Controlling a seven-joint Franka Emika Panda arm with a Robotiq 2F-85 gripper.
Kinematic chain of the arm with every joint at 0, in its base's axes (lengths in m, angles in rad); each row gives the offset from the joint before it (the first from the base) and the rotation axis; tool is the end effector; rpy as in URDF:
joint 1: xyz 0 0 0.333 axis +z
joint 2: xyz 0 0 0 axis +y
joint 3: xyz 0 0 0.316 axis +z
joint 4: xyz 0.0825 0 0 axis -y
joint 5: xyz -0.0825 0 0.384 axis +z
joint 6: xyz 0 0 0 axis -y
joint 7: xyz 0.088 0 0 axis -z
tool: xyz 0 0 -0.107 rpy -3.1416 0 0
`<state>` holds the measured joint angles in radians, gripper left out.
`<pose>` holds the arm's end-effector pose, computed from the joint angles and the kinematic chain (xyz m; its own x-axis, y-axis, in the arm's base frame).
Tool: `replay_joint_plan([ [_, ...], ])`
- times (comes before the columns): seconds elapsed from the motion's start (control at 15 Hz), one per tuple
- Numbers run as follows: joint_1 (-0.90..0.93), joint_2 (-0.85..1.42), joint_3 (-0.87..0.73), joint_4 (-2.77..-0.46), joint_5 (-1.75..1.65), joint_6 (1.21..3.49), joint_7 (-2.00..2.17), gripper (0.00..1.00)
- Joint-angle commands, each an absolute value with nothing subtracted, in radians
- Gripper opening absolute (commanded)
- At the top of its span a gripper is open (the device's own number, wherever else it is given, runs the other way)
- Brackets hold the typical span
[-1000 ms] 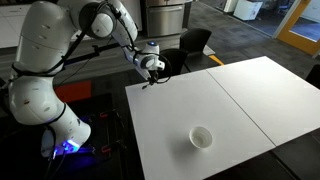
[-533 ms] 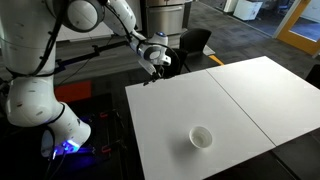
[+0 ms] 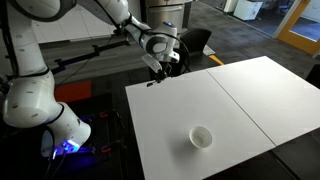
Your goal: Pick the pen on the table and put it in the bowl
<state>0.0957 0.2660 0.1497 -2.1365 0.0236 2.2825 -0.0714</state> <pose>0.5404 0.1354 0.2729 0.9489 0.2946 -0.1133 0.2890 -0.9552 -0.0634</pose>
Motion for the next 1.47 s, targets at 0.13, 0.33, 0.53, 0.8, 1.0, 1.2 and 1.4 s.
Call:
replay_joint_plan([
  [0.13,0.100,0.181,0.074,-2.160,-0.042,2.254,0.064,0.05],
  [0.33,0.109,0.182,0.038,-2.150,-0.117,2.255,0.228,0.05],
  [0.53,0.118,0.194,0.009,-2.142,-0.192,2.261,0.416,0.05],
  [0.8,0.123,0.216,-0.024,-2.133,-0.255,2.279,0.653,0.05],
  [1.0,0.119,0.238,-0.046,-2.121,-0.273,2.283,0.818,0.05],
  [1.2,0.114,0.269,-0.070,-2.095,-0.288,2.271,0.972,0.05],
  [1.4,0.102,0.303,-0.092,-2.061,-0.262,2.246,1.076,0.05],
])
